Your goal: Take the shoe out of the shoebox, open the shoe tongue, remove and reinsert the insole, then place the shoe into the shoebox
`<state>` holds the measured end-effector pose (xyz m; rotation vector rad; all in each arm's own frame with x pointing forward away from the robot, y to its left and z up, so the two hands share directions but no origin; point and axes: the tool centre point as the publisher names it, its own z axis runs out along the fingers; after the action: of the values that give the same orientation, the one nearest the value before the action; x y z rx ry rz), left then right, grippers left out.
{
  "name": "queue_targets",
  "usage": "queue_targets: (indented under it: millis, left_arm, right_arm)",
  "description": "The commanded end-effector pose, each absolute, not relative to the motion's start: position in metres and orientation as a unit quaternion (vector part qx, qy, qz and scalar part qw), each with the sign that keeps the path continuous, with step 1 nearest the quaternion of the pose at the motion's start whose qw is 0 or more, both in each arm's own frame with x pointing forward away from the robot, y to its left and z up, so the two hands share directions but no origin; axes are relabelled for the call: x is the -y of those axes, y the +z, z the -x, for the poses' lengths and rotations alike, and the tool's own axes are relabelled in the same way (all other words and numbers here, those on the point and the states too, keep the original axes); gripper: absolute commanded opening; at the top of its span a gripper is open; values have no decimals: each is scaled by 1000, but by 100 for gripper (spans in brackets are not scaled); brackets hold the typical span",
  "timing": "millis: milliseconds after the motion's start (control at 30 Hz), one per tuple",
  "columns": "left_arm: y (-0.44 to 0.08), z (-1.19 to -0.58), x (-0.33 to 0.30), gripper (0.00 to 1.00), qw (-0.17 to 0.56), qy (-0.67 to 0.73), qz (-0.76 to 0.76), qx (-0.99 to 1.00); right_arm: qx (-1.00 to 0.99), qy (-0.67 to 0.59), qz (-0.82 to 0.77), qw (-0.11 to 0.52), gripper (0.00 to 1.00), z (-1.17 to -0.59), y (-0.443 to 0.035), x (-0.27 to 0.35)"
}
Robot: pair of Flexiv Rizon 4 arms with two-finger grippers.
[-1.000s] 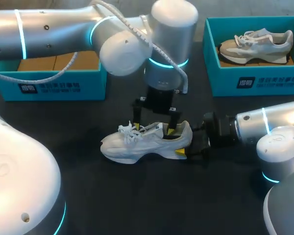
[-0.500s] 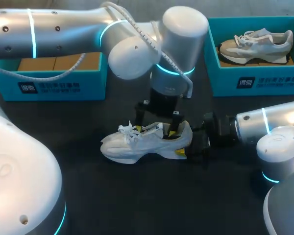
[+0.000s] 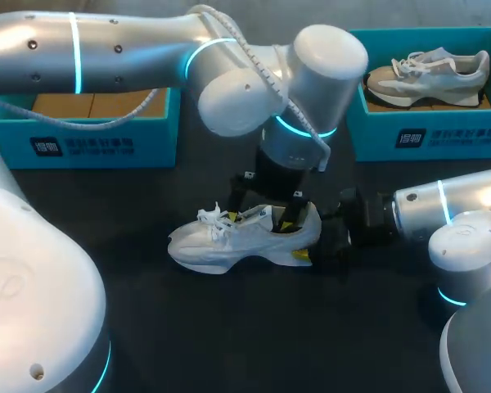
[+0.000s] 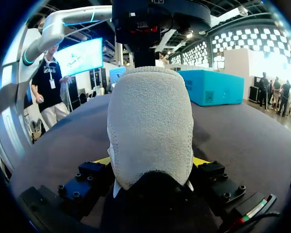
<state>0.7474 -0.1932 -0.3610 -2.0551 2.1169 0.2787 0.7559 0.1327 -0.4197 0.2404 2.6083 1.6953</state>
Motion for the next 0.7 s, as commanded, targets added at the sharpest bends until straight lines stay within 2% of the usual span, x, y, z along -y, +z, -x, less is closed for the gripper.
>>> queue_targets:
  millis: [33,667,700]
  left_arm:
    - [-358,-748,197,100,105,105,694,-704]
    - [-342,-742,164,100,109,114,724,-671]
    - [-342,-743,163,92,107,111,726,-670]
  right_arm:
    - [-837,542,-78,11,0,-757,-423,-136]
    - [-837,542,-78,11,0,-757,-423,-136]
    - [-837,542,-78,11,0,-757,-423,-136]
